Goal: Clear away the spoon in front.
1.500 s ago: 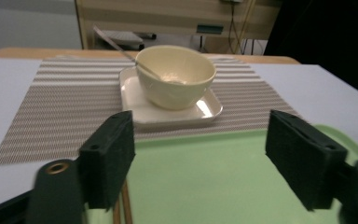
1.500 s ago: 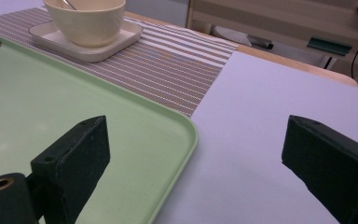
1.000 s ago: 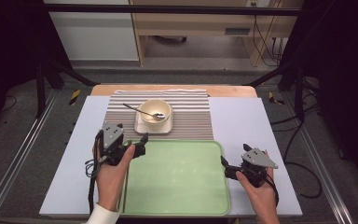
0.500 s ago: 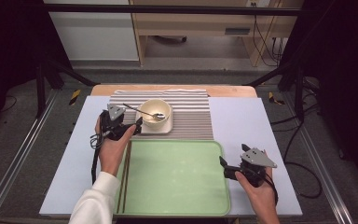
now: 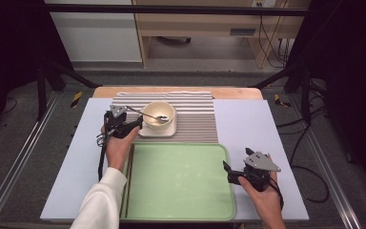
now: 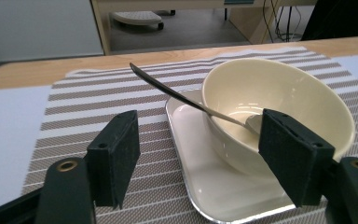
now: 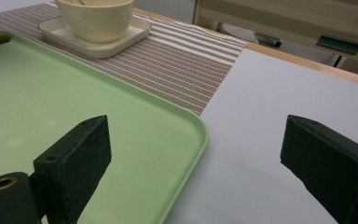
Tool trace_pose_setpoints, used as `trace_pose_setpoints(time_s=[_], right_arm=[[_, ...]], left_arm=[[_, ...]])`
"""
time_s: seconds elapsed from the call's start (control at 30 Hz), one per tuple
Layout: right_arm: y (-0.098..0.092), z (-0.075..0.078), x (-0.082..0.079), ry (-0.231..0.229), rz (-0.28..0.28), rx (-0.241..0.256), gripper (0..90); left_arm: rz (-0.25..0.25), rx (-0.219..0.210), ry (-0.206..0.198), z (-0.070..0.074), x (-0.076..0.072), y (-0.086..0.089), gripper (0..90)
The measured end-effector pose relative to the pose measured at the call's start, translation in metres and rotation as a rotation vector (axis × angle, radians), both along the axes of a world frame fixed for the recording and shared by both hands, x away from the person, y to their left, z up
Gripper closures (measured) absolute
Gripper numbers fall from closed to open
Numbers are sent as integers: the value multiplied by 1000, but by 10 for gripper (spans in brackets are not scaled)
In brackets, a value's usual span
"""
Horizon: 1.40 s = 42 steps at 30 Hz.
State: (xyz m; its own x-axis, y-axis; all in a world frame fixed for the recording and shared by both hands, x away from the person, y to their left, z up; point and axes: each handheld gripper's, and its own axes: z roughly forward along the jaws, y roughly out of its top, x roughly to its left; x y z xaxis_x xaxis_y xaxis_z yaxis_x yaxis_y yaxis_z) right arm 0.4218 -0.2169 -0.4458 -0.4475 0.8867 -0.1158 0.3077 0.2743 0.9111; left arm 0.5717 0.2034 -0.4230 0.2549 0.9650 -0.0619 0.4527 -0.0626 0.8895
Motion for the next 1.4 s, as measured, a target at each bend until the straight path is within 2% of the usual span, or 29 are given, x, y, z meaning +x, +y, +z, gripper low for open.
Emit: trace_pose_setpoints(time_s=[0.13, 0.17, 0.23, 0.3, 0.53, 0.67, 0.8, 0.9, 1.03, 1.13, 1.4], right_arm=[[0, 0, 0, 1, 0, -2, 86], [0, 0, 0, 3, -2, 0, 86], [-1, -1, 1, 4, -2, 1, 86], [-1, -1, 1, 5, 0, 0, 86], [1, -1, 0, 12, 11, -4, 83], [0, -1, 0, 13, 11, -7, 83], [0, -2, 1, 16, 8, -11, 83], [0, -2, 1, 16, 8, -11, 83], [0, -2, 1, 15, 7, -7, 83], [1, -2, 1, 15, 12, -7, 83], [0, -1, 1, 3, 12, -12, 83]], left_arm=[[13, -31, -18, -2, 11, -1, 351], [18, -41, -31, -3, 13, -2, 390], [25, -47, -23, -4, 18, -2, 431], [37, -80, -20, -6, 23, -2, 466], [58, -108, -16, -10, 26, -4, 594], [61, -140, -34, -10, 26, -3, 659], [47, -151, -76, -6, 24, -5, 754], [28, -202, -115, -1, 22, -5, 809], [-2, -242, -167, 9, 18, -8, 878], [-21, -227, -210, 18, 14, -11, 894], [-46, -217, -248, 38, -1, -9, 894]])
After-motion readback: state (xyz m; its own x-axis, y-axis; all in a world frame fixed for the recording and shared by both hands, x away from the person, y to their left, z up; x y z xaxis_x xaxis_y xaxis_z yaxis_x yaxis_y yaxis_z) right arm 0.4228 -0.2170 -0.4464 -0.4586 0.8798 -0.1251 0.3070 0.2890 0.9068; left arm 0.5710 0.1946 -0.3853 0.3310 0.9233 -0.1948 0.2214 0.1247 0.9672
